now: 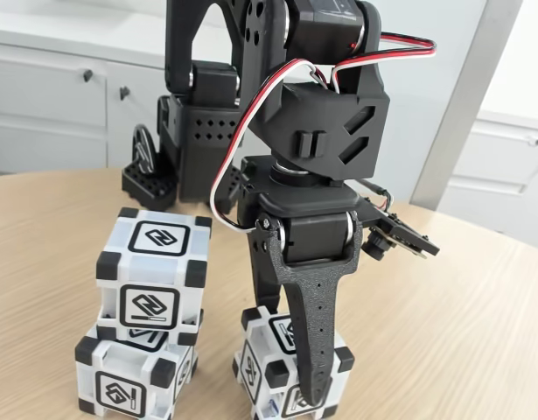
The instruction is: Stack cubes from left to right.
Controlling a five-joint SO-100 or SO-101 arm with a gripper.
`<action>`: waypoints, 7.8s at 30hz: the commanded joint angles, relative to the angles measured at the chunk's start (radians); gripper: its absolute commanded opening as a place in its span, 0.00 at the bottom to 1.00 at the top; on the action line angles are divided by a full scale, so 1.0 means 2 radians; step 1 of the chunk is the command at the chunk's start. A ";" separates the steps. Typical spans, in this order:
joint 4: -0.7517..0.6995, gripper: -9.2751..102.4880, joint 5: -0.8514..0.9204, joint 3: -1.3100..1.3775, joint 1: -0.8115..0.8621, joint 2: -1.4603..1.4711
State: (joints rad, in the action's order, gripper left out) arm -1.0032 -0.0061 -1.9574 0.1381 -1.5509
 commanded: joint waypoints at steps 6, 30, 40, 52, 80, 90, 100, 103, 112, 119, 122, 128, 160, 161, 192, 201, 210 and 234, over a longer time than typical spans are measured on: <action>-0.003 0.34 -0.002 0.013 0.005 -0.001; -0.003 0.22 0.007 -0.012 0.005 0.000; -0.004 0.16 0.006 -0.011 0.004 -0.010; -0.034 0.15 -0.012 -0.002 0.005 -0.038; -0.054 0.15 -0.072 0.207 0.004 -0.225; -0.252 0.15 -0.031 0.317 0.005 -0.226; -0.331 0.15 -0.009 0.367 0.050 -0.226; -0.329 0.15 0.002 0.364 0.110 -0.222; -0.334 0.14 0.051 0.358 0.152 -0.215; -0.329 0.14 0.061 0.304 0.166 -0.215; -0.328 0.14 0.068 0.264 0.168 -0.215; -0.291 0.14 0.054 0.239 0.168 -0.215; -0.253 0.20 0.069 0.161 0.170 -0.216; -0.253 0.20 0.068 0.161 0.170 -0.216; -0.252 0.21 0.062 0.161 0.203 -0.216; -0.252 0.28 0.067 0.161 0.203 -0.216; -0.252 0.32 0.071 0.161 0.203 -0.216; -0.255 0.34 0.049 0.171 0.202 -0.257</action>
State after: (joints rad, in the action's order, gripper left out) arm -1.5079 0.1058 -1.6398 0.5522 -2.0049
